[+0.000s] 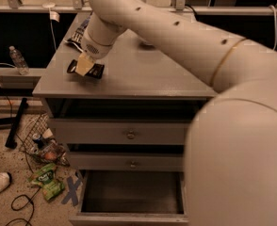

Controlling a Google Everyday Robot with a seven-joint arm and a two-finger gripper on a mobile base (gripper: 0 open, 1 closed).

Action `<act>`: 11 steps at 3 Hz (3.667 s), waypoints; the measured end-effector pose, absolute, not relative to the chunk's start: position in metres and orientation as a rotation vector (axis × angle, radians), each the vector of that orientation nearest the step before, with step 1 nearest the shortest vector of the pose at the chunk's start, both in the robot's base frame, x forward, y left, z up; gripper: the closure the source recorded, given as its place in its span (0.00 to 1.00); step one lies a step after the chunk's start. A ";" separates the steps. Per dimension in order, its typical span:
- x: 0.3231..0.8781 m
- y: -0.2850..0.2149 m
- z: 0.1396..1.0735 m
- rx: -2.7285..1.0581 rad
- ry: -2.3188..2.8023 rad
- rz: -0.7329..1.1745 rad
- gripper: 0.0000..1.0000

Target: Place rxbar chocolate into bottom drawer

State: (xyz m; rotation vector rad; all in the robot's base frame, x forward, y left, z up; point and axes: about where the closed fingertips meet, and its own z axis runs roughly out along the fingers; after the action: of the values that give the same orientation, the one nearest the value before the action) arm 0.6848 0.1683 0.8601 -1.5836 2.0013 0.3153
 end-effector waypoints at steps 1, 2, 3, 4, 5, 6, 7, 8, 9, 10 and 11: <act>0.649 0.135 0.899 -1.542 1.937 0.275 1.00; 0.612 0.111 0.908 -1.553 1.899 0.287 1.00; 0.580 0.100 0.888 -1.626 1.883 0.358 1.00; 0.549 0.092 0.865 -1.685 1.820 0.451 1.00; 0.548 0.091 0.864 -1.680 1.822 0.453 1.00; 0.537 0.068 0.844 -1.568 1.866 0.482 1.00; 0.520 0.045 0.803 -1.429 1.931 0.546 1.00; 0.500 0.032 0.728 -1.340 1.996 0.631 1.00; 0.487 0.025 0.679 -1.314 2.034 0.685 1.00; 0.463 0.028 0.621 -1.315 2.108 0.774 1.00; 0.463 0.027 0.618 -1.315 2.118 0.767 1.00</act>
Offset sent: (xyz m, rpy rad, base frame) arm -0.1144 -0.0872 0.0573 0.0722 -0.1069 0.0423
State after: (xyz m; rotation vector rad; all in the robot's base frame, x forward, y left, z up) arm 0.4626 0.0272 0.6177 -1.3149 2.1184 0.7673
